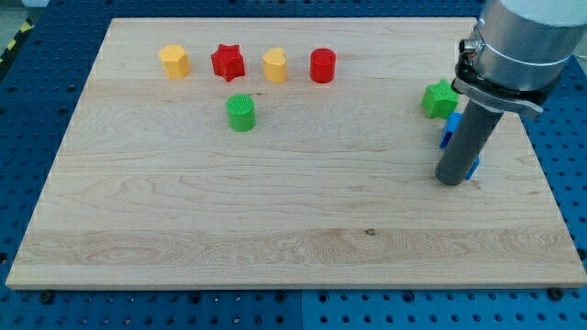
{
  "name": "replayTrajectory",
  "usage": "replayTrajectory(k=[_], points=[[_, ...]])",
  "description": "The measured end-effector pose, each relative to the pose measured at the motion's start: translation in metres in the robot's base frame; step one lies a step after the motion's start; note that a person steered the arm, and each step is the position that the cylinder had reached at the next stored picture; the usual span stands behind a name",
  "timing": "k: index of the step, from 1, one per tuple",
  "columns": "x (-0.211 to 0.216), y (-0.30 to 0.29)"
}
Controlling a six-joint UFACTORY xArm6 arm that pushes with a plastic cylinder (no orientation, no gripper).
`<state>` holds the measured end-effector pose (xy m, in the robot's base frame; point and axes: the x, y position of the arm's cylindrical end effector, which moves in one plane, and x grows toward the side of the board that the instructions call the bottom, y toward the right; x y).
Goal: Move the green circle slightly right and down
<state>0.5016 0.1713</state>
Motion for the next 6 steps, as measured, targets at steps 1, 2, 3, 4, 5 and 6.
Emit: replayTrajectory(k=[1,2,3,4,5,6], points=[[-0.013,-0.069],[-0.034,-0.162],[-0.056,-0.261],[-0.079,-0.336],[-0.115,-0.337],[-0.116,-0.331]])
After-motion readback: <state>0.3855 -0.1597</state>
